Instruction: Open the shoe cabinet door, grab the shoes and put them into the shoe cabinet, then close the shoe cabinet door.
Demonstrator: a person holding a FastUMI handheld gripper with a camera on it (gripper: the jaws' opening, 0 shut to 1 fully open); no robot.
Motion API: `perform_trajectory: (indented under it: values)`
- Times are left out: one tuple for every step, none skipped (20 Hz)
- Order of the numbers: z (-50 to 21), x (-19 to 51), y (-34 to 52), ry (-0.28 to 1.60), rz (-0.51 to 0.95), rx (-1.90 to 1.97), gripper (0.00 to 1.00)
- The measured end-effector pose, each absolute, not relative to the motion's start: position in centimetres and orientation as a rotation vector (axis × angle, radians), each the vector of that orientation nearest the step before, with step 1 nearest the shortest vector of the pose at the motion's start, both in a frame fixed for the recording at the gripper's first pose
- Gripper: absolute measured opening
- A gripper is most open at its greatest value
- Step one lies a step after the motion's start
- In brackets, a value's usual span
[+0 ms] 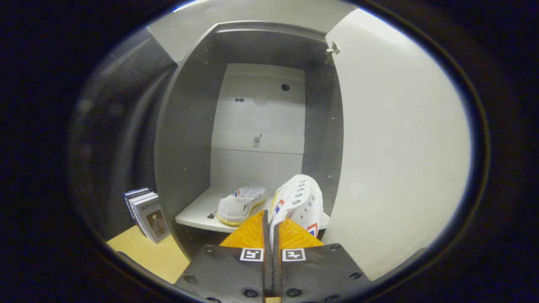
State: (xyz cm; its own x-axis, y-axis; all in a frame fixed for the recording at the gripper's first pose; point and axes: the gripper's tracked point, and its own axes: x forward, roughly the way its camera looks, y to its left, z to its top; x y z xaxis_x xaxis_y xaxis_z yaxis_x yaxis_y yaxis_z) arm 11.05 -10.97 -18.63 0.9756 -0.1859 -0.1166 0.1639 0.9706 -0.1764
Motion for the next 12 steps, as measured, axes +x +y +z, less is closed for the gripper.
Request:
perform_trajectory:
  values:
    - [-18.3, 12.5, -11.1, 0.123, -0.184, -0.170, 0.02]
    - [-17.6, 13.3, -11.0, 0.114, -0.187, -0.174, 0.02]
    - [-17.1, 14.5, -11.2, 0.105, -0.189, -0.178, 0.02]
    - [-16.8, 15.6, -11.3, 0.100, -0.190, -0.183, 0.02]
    - [-16.4, 16.6, -11.5, 0.090, -0.194, -0.187, 0.02]
    - [-16.1, 17.6, -11.7, 0.082, -0.198, -0.193, 0.02]
    - [-15.9, 18.6, -12.0, 0.076, -0.205, -0.199, 0.02]
    - [-15.7, 19.6, -12.3, 0.077, -0.210, -0.206, 0.02]
    - [-15.6, 20.5, -12.7, 0.079, -0.215, -0.214, 0.02]
    - [-15.9, 21.2, -12.9, 0.085, -0.217, -0.224, 0.02]
    - [-16.1, 22.1, -13.2, 0.097, -0.216, -0.233, 0.02]
    - [-16.4, 23.0, -13.5, 0.112, -0.214, -0.244, 0.02]
